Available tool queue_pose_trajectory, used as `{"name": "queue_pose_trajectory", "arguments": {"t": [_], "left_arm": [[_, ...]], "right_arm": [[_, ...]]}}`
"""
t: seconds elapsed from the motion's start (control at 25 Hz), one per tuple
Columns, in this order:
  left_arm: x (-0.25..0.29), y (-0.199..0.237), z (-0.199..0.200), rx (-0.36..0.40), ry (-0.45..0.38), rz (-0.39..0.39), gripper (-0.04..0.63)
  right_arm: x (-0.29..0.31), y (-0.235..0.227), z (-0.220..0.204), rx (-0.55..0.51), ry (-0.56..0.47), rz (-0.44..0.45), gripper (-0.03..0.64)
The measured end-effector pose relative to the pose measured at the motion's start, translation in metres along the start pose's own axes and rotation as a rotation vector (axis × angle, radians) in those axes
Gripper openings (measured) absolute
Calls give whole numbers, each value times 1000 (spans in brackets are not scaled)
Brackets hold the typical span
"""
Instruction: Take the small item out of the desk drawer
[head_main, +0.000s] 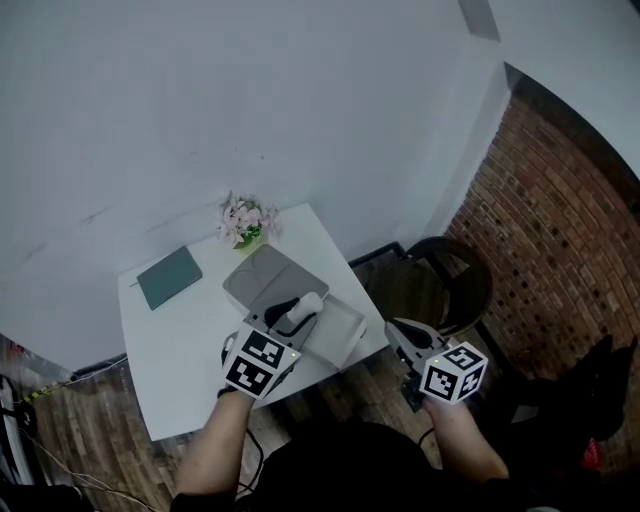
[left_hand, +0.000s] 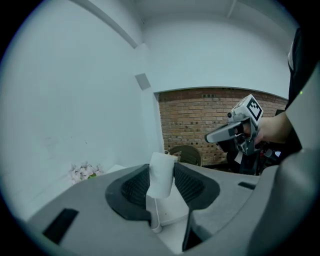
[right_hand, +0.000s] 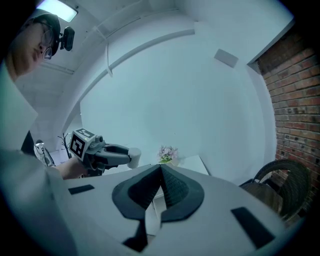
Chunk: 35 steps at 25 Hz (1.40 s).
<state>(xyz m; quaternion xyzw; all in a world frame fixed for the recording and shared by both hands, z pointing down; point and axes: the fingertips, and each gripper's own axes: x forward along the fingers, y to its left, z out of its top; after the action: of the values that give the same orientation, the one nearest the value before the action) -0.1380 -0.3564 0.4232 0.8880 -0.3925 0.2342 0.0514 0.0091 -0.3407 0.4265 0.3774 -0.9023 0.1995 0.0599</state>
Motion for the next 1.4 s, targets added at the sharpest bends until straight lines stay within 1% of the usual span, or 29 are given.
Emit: {"name": "queue_pose_trajectory", "arguments": {"t": [0.16,0.28,0.36,0.44,0.56,0.68,0.76,0.92,1.08,1.16,1.4], "left_arm": [[-13,9,16,-31,-40,62,160],[-17,6,28,-64,-68,89,158],[-16,4,36,-80,-89,107,158],[-16,0,41,-96,-109,128,158],[-19,-2,46,-120,-141,164,158],[-21,-4,48,-157,-171,188,158],[-22,-6,50,-168,-184,194,158],[-24,-8,56,-176,-206,209,158],[-23,-11,58,-166,-196,214,158],[-22,-11,59,-160,-189,220,158],[-15,-13,64,-157,-191,230,158]], "right_arm": [[-4,-13,3,27,-2,22,5],[-12,-19,9,-1,-3,44,5],[-19,-29,16,-24,-16,41,5],[-26,-40,22,-26,-29,34,5],[-35,-50,33,-19,-64,40,5],[-44,-53,49,-37,-116,43,5],[-51,-50,61,-58,-155,41,4],[-61,-39,82,-100,-229,56,3],[-68,-41,90,-37,-284,85,3],[-71,-42,91,-28,-292,87,3],[-84,-35,88,-85,-290,100,3]]}}
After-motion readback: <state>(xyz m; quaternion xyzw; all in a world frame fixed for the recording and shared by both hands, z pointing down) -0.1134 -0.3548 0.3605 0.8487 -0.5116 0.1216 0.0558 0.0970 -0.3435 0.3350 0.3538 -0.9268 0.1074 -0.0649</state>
